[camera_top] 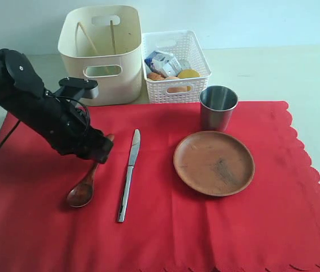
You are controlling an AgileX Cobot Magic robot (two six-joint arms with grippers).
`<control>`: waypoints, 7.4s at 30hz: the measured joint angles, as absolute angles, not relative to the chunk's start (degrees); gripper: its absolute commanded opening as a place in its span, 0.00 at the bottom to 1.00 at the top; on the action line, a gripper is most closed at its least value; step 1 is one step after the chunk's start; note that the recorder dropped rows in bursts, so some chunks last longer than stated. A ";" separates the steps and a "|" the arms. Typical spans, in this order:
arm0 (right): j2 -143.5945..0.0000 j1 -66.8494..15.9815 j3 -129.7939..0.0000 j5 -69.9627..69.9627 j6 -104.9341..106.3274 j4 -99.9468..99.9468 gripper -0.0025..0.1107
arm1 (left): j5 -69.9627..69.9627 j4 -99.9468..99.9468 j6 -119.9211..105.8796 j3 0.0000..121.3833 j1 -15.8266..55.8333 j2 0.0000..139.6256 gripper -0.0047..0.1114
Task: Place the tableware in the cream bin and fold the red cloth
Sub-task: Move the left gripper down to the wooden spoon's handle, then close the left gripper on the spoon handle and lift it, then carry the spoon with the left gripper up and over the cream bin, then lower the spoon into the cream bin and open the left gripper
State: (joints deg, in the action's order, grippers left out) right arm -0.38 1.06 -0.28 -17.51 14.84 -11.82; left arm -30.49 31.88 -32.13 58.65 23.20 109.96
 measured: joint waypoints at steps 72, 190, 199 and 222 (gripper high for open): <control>-0.38 1.06 -0.28 -17.61 14.84 -11.87 0.02 | -55.38 13.93 -13.24 59.58 13.05 61.18 0.04; -0.38 1.06 -0.28 -17.30 14.84 -12.01 0.02 | -31.70 32.82 -13.44 59.45 13.05 67.88 0.04; -0.38 1.06 -0.28 -17.30 14.84 -12.01 0.02 | -23.56 32.93 -17.77 65.53 13.05 76.03 0.04; -0.38 1.06 -0.28 -17.30 14.84 -12.01 0.02 | -19.80 34.86 -21.93 93.62 13.05 107.52 0.04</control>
